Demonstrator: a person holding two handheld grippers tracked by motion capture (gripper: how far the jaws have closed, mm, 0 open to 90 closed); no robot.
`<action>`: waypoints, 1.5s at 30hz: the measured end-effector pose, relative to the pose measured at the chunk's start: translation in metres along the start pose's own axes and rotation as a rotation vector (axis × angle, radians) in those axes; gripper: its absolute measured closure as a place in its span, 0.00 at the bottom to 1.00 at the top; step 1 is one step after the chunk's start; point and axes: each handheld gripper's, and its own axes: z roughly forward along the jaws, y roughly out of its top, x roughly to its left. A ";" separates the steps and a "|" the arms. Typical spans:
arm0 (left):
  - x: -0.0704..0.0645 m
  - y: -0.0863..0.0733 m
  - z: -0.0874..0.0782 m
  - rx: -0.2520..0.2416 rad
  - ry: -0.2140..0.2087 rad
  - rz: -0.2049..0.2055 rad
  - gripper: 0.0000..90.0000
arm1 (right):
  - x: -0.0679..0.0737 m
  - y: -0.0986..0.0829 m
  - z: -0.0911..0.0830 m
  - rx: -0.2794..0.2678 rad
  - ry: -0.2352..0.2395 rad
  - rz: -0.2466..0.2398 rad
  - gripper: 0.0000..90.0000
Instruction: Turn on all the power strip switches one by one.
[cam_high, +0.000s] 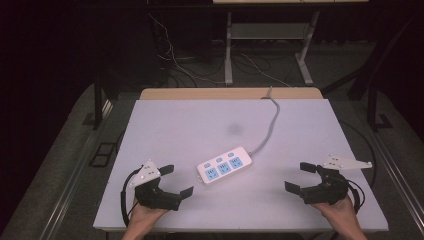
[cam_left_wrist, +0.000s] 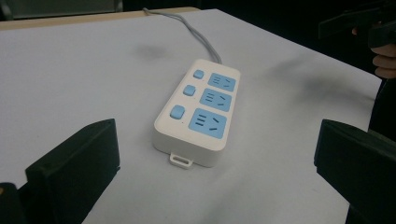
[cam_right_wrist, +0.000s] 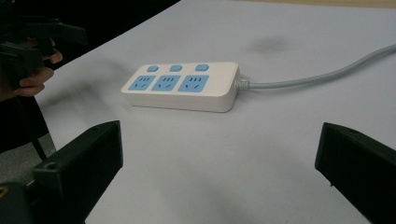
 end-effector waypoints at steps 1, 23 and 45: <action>0.000 0.000 0.000 0.001 -0.002 -0.002 0.00 | 0.000 0.000 0.000 -0.002 0.001 0.000 0.01; 0.000 0.005 -0.002 0.004 -0.011 0.009 0.00 | 0.000 -0.006 0.007 0.047 0.028 -0.007 0.01; 0.000 0.020 0.001 0.081 -0.029 0.018 0.00 | 0.001 -0.007 0.007 0.064 0.012 -0.026 0.01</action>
